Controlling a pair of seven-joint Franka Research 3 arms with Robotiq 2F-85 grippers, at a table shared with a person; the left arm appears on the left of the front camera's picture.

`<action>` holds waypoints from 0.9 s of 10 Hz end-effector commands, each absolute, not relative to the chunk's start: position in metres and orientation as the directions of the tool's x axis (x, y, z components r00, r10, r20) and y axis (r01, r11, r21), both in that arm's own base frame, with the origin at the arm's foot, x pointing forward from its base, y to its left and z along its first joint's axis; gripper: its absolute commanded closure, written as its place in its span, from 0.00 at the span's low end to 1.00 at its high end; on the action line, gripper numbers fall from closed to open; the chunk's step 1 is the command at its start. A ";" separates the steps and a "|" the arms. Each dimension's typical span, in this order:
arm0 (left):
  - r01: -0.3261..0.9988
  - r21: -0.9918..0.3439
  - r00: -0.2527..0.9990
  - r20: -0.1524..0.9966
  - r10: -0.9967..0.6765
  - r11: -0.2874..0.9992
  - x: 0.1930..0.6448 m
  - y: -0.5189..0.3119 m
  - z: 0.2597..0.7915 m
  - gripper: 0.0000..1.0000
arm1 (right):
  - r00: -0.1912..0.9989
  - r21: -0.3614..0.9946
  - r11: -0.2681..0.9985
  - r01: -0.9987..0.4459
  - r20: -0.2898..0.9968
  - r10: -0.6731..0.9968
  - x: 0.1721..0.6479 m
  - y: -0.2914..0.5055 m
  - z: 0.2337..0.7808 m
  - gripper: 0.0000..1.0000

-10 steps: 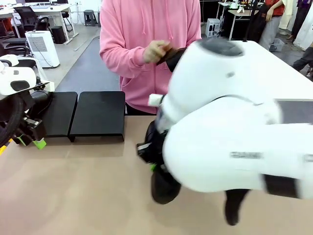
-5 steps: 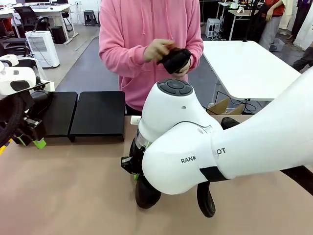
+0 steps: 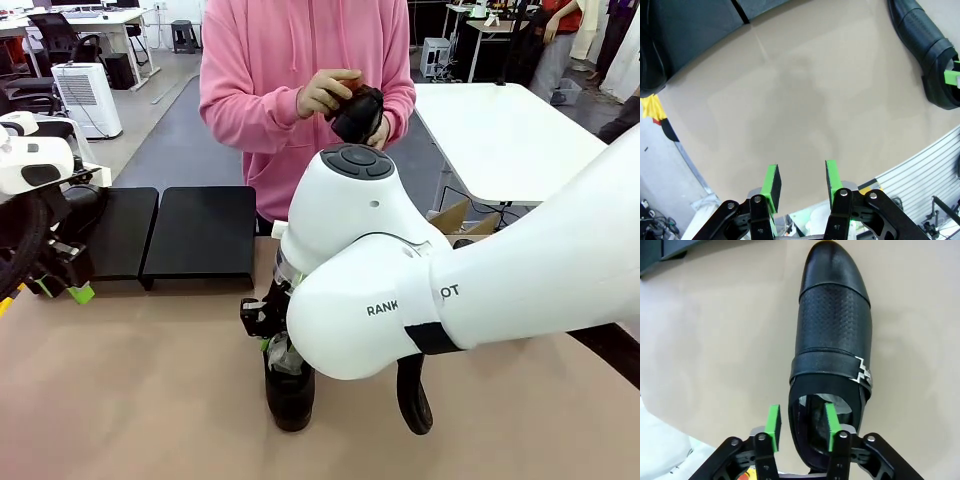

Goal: Organize the shoes by placing them on the stand.
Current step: Pick up one Shoe and place it in the middle of the table.

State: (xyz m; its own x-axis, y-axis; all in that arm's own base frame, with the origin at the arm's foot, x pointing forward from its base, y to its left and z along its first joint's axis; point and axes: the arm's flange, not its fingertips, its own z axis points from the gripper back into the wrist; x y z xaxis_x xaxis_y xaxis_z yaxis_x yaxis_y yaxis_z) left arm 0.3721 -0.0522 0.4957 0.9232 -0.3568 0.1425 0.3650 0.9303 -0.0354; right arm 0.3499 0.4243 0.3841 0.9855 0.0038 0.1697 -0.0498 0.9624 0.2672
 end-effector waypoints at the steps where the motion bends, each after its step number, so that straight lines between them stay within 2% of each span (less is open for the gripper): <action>1: 0.364 -0.043 0.923 0.148 -0.355 0.930 0.371 -0.051 0.495 0.51 | 0.989 0.271 0.962 -0.018 0.149 -0.023 0.348 0.426 0.397 0.00; 4: 0.364 -0.043 0.923 0.148 -0.355 0.930 0.371 -0.051 0.495 0.51 | 0.992 0.343 0.937 0.072 0.072 -0.103 0.346 0.387 0.434 0.00; 5: 0.364 -0.043 0.923 0.148 -0.355 0.930 0.371 -0.051 0.495 0.51 | 0.992 0.293 0.950 0.105 0.036 -0.121 0.347 0.367 0.434 0.00; 6: 0.364 -0.043 0.923 0.148 -0.355 0.930 0.371 -0.051 0.495 0.51 | 0.990 0.326 0.945 0.041 0.114 -0.082 0.349 0.411 0.422 0.00; 9: 0.364 -0.043 0.923 0.148 -0.355 0.930 0.371 -0.051 0.495 0.51 | 0.990 0.326 0.945 0.041 0.114 -0.082 0.349 0.411 0.422 0.00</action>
